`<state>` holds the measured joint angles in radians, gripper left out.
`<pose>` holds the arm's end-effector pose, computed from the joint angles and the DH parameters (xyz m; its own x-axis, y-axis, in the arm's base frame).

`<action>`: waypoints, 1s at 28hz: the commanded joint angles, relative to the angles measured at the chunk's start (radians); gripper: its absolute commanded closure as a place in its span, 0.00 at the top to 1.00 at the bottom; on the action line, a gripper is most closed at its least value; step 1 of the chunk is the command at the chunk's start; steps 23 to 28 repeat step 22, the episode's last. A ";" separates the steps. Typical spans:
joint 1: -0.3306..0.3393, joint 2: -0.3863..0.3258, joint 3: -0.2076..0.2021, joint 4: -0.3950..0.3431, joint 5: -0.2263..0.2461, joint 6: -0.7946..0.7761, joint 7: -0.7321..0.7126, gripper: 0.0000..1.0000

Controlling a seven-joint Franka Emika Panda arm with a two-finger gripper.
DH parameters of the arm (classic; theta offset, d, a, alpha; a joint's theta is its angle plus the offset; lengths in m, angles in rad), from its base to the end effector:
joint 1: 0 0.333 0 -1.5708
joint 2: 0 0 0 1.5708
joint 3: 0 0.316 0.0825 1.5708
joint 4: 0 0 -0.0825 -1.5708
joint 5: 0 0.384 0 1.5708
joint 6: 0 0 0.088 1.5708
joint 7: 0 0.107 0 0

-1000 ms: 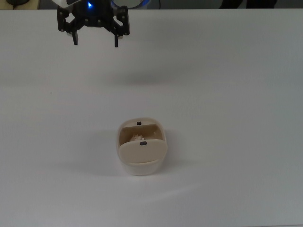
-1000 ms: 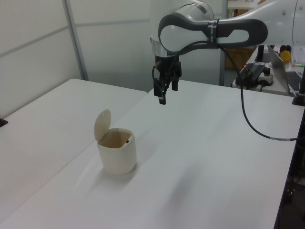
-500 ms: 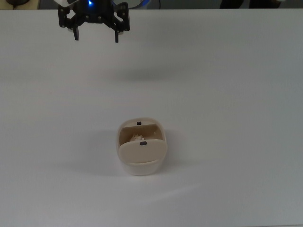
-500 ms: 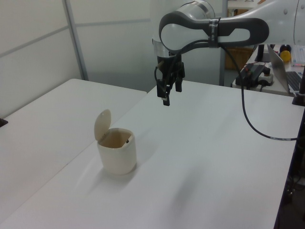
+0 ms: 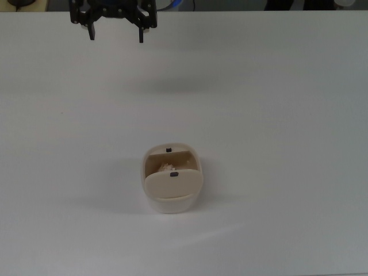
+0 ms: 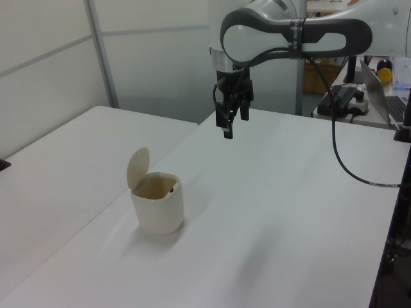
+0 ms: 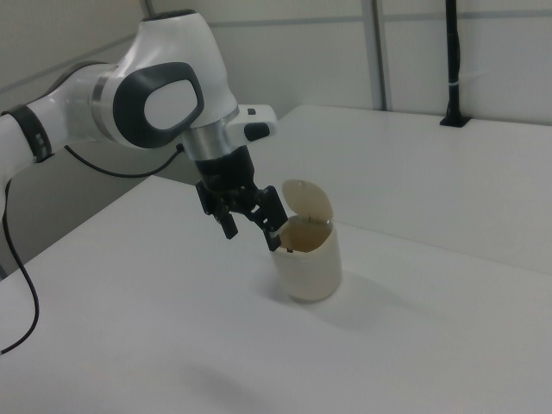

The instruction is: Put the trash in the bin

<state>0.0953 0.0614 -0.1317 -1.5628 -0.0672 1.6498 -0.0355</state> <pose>0.5796 -0.0255 0.6011 0.9997 0.0048 0.0232 0.0030 -0.9971 0.0760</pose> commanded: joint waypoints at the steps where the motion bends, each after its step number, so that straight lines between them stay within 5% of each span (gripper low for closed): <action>1: -0.002 -0.029 -0.009 -0.031 0.014 -0.015 -0.018 1.00; 28: -0.012 -0.029 -0.009 -0.025 0.015 -0.015 -0.017 1.00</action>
